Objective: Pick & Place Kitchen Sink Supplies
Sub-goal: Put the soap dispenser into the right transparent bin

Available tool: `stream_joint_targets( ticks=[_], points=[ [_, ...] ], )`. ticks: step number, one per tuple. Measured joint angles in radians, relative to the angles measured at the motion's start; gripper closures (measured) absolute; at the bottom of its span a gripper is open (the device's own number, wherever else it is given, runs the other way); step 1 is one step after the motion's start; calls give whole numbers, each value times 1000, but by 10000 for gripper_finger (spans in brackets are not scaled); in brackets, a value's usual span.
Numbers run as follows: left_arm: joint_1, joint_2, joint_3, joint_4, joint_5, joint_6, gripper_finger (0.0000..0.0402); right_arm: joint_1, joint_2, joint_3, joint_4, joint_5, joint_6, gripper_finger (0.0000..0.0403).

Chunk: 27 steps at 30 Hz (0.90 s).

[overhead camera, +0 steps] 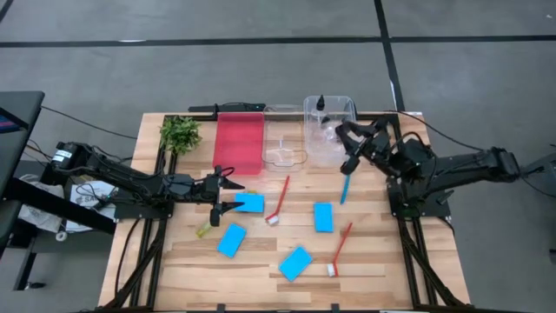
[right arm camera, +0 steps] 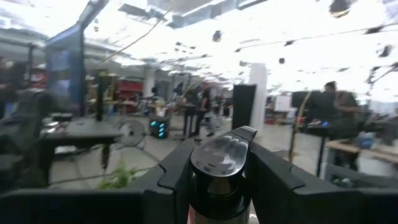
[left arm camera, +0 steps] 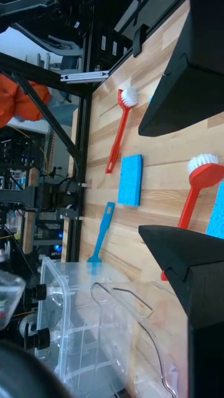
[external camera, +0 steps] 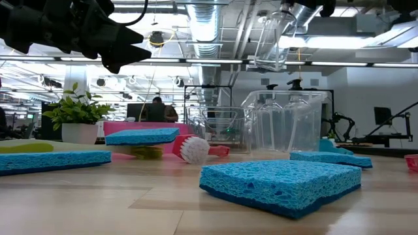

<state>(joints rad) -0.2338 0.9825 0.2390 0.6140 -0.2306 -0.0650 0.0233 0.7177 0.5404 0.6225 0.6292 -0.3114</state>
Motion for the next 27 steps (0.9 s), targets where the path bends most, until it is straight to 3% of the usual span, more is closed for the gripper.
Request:
stream_joint_targets(
  ticks=[14, 27],
  points=[
    [0, 0, 0, 0, 0, 0, 153, -238, 1, 0, 126, 0, -63, 283],
    [0, 0, 0, 0, 0, 0, 153, -473, 67, 1, 73, -61, 129, 283]
  ],
)
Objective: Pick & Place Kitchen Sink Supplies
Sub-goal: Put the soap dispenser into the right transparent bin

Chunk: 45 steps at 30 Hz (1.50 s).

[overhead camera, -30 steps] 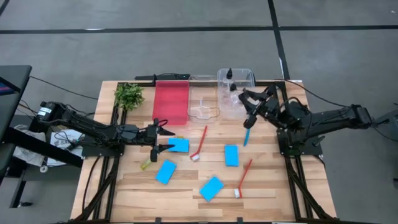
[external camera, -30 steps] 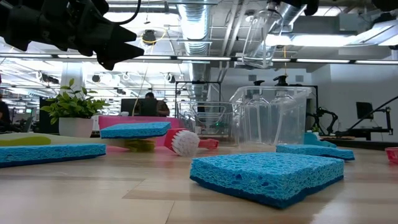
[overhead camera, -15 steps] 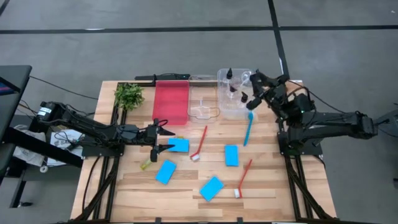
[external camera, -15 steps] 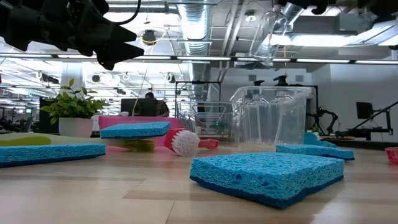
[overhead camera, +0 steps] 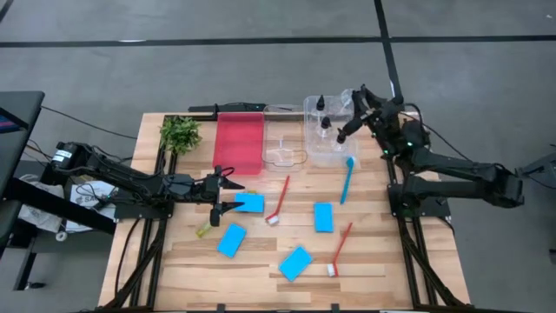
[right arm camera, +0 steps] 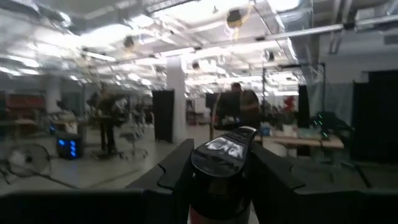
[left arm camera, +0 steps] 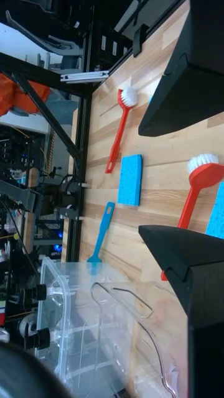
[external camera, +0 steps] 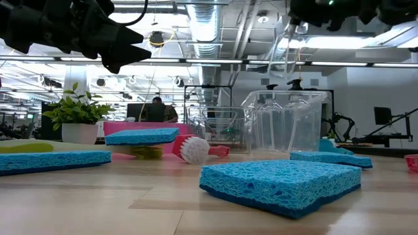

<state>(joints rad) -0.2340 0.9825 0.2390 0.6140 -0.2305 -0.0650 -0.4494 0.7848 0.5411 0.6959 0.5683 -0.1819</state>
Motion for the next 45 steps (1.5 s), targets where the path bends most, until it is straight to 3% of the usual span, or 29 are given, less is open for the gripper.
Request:
stream_joint_targets(
  ticks=[12, 31, 45],
  points=[
    [0, 0, 0, 0, 0, 0, 153, -117, 138, 0, -30, -25, 106, 284],
    [0, 0, 0, 0, 0, 0, 153, -123, 251, 0, -143, -21, 168, 284],
    [0, 0, 0, 0, 0, 0, 153, -131, 251, 0, -259, -20, 234, 265]
  ],
)
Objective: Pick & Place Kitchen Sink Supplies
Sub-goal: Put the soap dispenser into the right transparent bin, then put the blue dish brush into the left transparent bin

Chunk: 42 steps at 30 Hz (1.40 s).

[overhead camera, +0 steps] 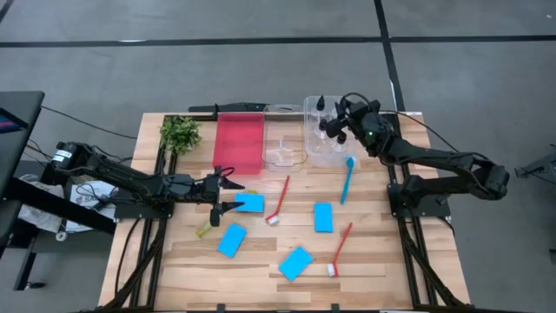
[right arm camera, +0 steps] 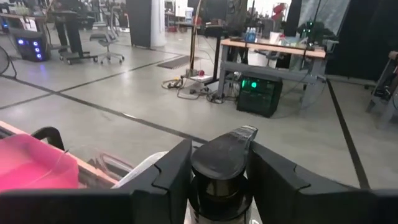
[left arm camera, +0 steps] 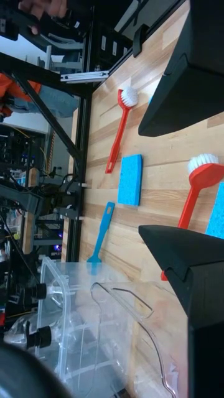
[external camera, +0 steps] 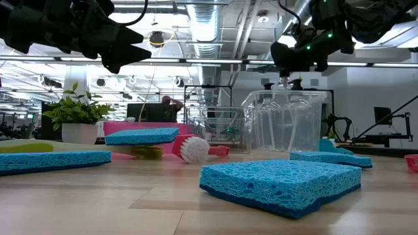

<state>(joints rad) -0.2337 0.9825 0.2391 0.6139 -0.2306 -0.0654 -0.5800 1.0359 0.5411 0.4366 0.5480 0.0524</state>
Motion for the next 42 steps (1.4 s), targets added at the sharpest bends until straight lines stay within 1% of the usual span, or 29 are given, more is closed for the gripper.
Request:
stream_joint_targets(
  ticks=[10, 13, 19, 22, 28, 33, 39, 42],
  points=[
    [0, 0, 0, 0, 0, -3, 153, 0, 0, 0, -35, 0, 2, 233],
    [0, 0, 0, 0, 0, -3, 153, 1, 0, 0, -38, 0, 2, 216],
    [0, 0, 0, 0, 0, -3, 153, 0, 0, 0, -40, 0, 2, 168],
    [0, 0, 0, 0, 0, -3, 153, 1, -2, 0, -40, 11, 1, 155],
    [0, 0, 0, 0, 0, -3, 153, 0, -2, 0, -32, 84, -33, 157],
    [0, 0, 0, 0, 0, -3, 153, -19, -2, 0, -13, 87, -61, 166],
    [0, 0, 0, 0, 0, -3, 153, -24, -3, 0, 72, 87, -98, 181],
    [0, 0, 0, 0, 0, -3, 153, -13, -9, 0, 89, 88, -154, 190]
  ],
)
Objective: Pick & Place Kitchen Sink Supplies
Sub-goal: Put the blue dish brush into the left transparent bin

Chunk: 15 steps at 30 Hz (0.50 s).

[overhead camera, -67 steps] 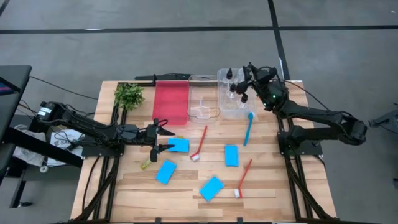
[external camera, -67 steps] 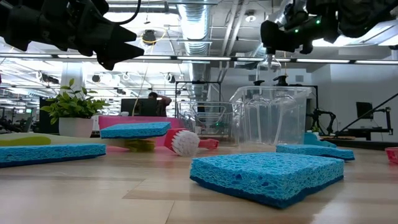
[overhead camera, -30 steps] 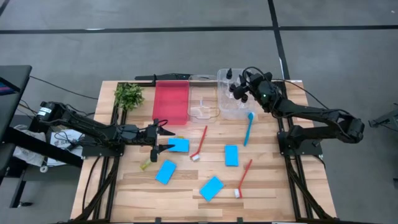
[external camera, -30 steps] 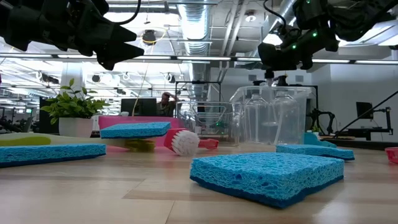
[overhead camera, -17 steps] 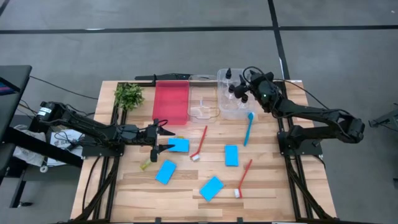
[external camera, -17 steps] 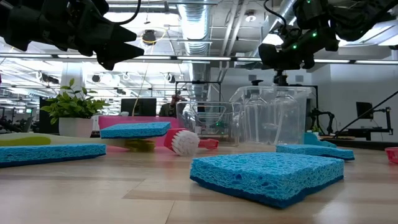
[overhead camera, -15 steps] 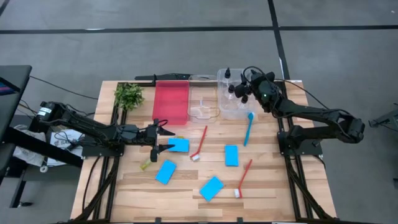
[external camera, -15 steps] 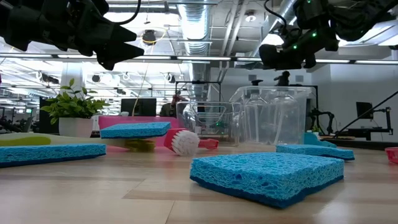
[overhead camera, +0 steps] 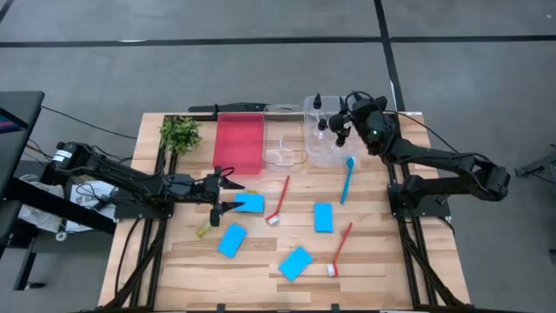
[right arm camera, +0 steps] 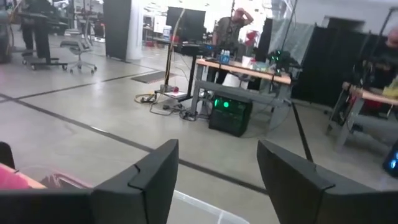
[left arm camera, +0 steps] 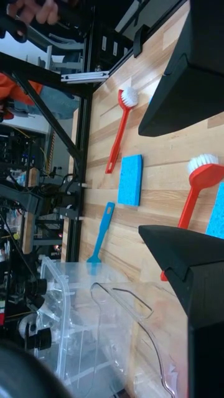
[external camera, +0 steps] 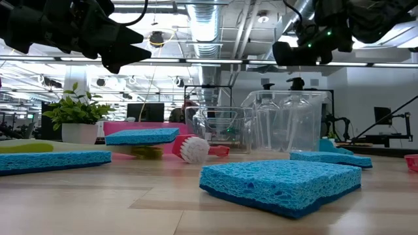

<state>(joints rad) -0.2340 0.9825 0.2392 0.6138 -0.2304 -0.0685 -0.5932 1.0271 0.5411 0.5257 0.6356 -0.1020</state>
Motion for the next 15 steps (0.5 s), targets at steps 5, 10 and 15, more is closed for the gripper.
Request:
stream_joint_targets(
  ticks=[5, 10, 15],
  points=[
    [0, 0, 0, 0, 0, 0, 153, 54, -39, 0, 2, 2, -73, 212],
    [0, 0, 0, 0, 0, 0, 153, 141, -120, 0, -10, 1, -157, 231],
    [0, 0, 0, 0, 0, 0, 153, 248, -230, -5, -113, -7, -163, 244]
  ],
)
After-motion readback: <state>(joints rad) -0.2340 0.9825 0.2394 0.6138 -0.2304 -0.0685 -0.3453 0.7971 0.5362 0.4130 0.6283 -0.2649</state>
